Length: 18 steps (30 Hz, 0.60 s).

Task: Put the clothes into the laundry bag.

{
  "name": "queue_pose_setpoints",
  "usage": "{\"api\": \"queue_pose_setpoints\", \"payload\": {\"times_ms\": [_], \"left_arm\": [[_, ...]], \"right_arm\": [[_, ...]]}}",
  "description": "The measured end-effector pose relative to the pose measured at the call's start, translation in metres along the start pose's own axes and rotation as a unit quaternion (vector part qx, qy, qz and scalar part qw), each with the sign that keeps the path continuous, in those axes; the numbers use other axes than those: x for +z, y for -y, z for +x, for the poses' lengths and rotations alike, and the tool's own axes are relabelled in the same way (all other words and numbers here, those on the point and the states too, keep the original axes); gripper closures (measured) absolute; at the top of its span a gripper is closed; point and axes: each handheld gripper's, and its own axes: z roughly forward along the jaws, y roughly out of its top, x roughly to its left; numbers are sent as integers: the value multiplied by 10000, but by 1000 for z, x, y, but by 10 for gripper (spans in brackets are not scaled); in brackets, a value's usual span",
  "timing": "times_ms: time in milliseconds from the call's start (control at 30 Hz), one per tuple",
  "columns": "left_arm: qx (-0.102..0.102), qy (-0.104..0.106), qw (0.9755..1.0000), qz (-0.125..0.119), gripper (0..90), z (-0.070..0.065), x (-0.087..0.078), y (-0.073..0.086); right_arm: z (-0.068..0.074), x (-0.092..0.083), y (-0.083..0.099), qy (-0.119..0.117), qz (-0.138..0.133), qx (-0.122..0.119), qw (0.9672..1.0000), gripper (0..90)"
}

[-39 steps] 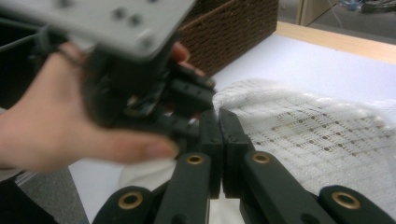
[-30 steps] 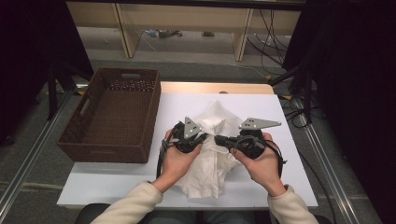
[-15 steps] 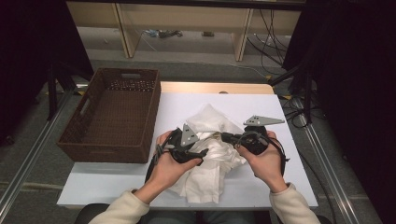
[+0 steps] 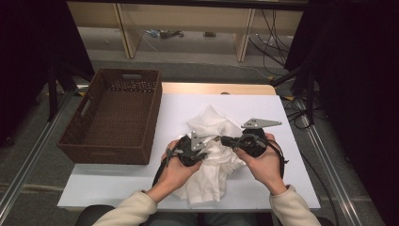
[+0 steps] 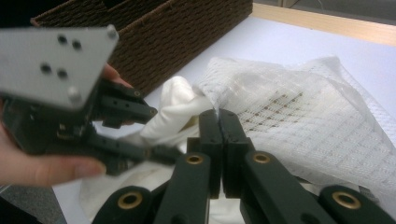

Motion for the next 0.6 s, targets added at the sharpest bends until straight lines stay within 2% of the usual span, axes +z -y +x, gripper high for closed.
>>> {"api": "queue_pose_setpoints", "payload": {"times_ms": [33, 100, 133, 233, 267, 333, 400, 467, 500, 533, 567, 600], "left_arm": [[-245, 11, 9995, -219, 761, -1, -2, -1], [-363, 111, 9984, -430, 770, -4, -11, -6], [-436, 152, 9973, -568, 773, -7, -15, -10], [-394, 230, 9954, -841, 778, -17, -27, -20], [-445, 247, 9945, -917, 778, -20, -30, -23], [-364, 246, 9943, -968, 778, -22, -32, -28], [-432, 269, 9940, -967, 778, -23, -30, -31], [-396, 219, 9948, -917, 777, -20, -23, -31], [-360, 173, 9954, -875, 776, -17, -17, -31], [-319, 139, 9960, -822, 775, -13, -11, -31], [-481, 67, 9951, -859, 774, -8, -1, -29], [-535, 43, 9955, -786, 771, -1, 6, -27]], "right_arm": [[1, -1, 0, -4, 2, 22, 10000, 900], [3, 0, 0, -77, 4, 23, 10000, 900], [3, 0, -1, -63, -52, -86, 9999, 900], [8, -2, -2, -50, -132, -131, 9998, 900], [9, -3, -2, -84, -133, -132, 9998, 900], [12, -5, -3, -92, -204, -128, 9997, 900], [13, -9, -5, -52, -231, -168, 9996, 900], [13, -9, -5, -105, -272, -153, 9995, 900], [12, -9, -6, -133, -235, -225, 9994, 900], [12, -7, -5, -191, -225, -139, 9995, 900], [12, -6, -4, -178, -171, -203, 9995, 900], [11, -3, -4, -243, -190, -223, 9993, 900]]}}
